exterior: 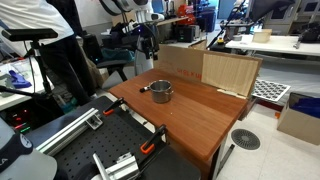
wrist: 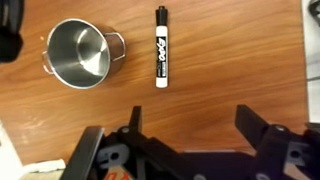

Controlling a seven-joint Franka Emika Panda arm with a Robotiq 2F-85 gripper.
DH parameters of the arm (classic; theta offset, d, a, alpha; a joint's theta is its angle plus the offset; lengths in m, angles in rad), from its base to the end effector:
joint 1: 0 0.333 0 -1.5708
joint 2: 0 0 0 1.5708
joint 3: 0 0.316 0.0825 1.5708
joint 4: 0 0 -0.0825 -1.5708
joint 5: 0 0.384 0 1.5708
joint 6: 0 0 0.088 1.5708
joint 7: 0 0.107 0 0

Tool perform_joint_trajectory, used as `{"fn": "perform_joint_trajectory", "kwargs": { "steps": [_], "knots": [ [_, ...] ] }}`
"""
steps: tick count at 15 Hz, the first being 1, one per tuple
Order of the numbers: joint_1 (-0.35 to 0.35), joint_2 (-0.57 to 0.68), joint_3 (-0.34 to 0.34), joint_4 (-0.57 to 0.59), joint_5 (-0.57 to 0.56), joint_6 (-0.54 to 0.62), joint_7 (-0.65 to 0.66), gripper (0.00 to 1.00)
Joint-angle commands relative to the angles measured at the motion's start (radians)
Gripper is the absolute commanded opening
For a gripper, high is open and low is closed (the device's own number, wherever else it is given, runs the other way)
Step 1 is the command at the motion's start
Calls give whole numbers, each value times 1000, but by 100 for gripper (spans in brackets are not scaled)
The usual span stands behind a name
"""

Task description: Take out the marker from the silver pot

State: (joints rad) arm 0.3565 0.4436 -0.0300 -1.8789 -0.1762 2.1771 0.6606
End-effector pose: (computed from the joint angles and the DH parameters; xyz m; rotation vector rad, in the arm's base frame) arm 0.5881 0.1931 0.2631 2.9214 -0.3241 -0.0838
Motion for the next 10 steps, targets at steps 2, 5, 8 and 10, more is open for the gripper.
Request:
{"fn": "perform_joint_trajectory", "kwargs": {
  "steps": [2,5,8,10],
  "knots": [
    [-19,-44,21,-58,-21,28,12,100],
    [-18,-49,20,-74,-22,46,13,100],
    [-18,-49,20,-76,-23,52,13,100],
    [-18,-49,20,-76,-23,54,13,100]
  ]
}}
